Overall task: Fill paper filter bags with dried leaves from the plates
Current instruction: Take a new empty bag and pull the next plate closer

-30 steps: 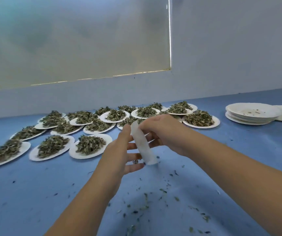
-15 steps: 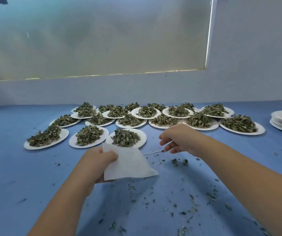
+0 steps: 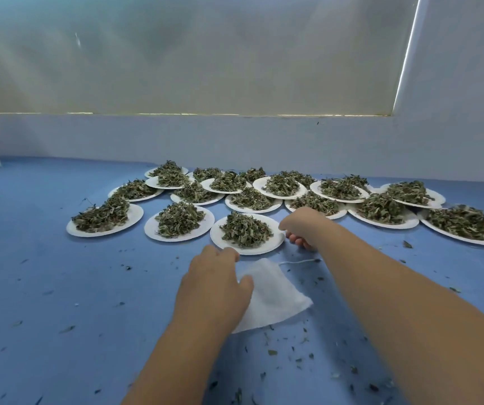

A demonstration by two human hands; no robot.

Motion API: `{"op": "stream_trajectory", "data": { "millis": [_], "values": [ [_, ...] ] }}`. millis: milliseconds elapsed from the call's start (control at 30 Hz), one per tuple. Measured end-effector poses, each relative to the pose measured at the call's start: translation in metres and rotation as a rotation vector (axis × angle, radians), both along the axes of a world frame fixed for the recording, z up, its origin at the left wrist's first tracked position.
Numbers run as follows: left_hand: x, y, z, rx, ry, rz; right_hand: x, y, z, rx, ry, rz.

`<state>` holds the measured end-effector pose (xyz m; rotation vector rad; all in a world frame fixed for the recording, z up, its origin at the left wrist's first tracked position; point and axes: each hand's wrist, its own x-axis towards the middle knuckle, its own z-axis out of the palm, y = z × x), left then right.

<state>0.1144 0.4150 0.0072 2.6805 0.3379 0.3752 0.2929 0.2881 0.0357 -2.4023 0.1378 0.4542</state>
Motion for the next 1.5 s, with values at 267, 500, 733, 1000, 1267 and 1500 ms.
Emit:
{"op": "stream_trajectory", "data": {
  "millis": [267, 500, 733, 1000, 1267, 1500],
  "values": [
    [0.018, -0.029, -0.017, 0.126, 0.057, -0.195, 0.014, 0.007, 0.002, -0.011, 0.113, 0.043],
    [0.015, -0.029, -0.019, -0.219, -0.017, -0.094, 0.006, -0.002, -0.005, 0.365, 0.098, -0.098],
    [0.009, -0.031, -0.017, -0.421, 0.034, -0.099, -0.009, -0.047, 0.000, 0.586, 0.022, -0.166],
    [0.001, -0.032, -0.012, -0.515, 0.080, -0.089, -0.053, -0.155, 0.015, 0.546, 0.075, -0.078],
    [-0.007, -0.042, -0.003, -0.267, 0.145, -0.073, -0.111, -0.242, 0.011, 0.440, 0.179, 0.057],
    [-0.004, -0.053, 0.003, -0.405, 0.103, -0.042, -0.134, -0.267, -0.008, 0.342, 0.164, 0.035]
  ]
}}
